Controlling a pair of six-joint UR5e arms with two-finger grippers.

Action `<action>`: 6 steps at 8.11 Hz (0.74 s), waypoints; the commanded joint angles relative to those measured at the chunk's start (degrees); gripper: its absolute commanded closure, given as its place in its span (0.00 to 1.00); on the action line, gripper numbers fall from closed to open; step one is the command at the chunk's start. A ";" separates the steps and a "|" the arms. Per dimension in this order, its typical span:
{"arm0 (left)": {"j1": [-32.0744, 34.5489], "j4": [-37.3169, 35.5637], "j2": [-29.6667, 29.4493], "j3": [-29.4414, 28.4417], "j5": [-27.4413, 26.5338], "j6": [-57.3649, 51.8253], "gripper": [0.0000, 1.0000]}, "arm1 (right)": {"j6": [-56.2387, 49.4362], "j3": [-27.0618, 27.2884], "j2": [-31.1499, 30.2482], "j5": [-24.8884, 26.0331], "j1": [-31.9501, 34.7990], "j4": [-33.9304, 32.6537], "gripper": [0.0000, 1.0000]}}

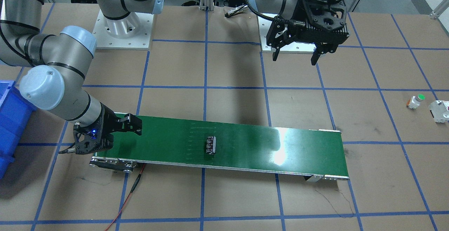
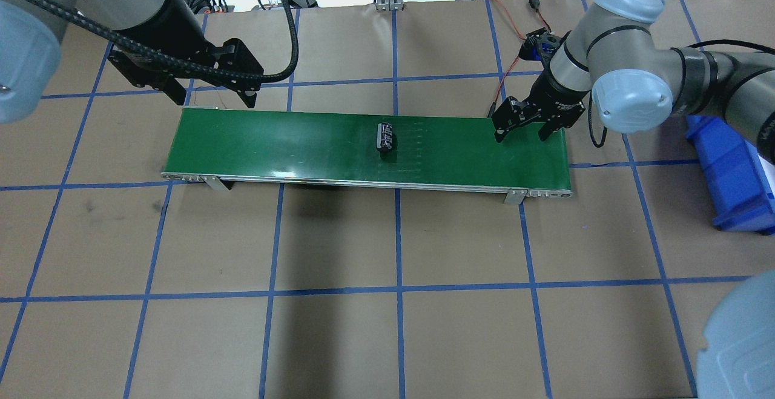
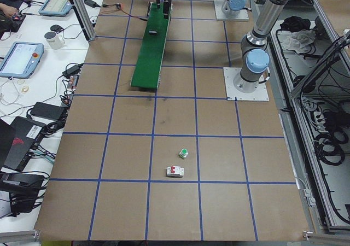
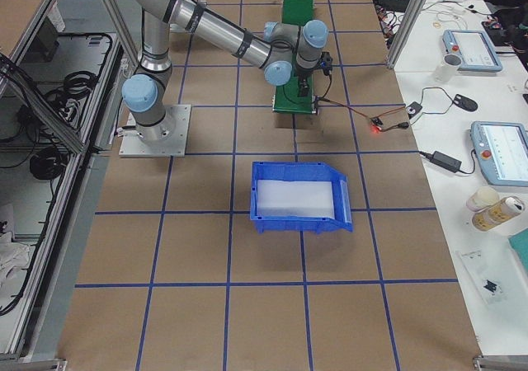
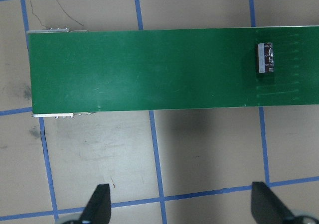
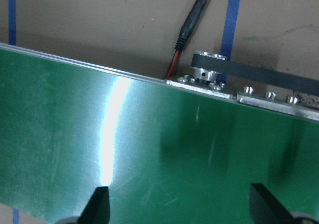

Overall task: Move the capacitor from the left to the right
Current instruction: 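Raise the left gripper while the belt carries the capacitor toward the right gripper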

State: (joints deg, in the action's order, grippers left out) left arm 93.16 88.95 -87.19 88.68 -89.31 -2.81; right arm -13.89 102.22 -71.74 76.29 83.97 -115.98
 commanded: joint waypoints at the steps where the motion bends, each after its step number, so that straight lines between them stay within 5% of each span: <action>1: 0.00 0.00 0.00 0.00 0.10 0.00 0.00 | 0.09 0.00 0.03 0.00 0.05 -0.03 0.05; 6: 0.00 -0.09 0.00 0.00 0.19 0.08 0.00 | 4.13 0.09 0.98 -0.26 0.05 -0.12 0.02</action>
State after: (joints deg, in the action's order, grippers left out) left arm 93.16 88.94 -87.19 88.68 -89.12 -2.73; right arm -10.29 102.30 -71.62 76.12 83.98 -116.07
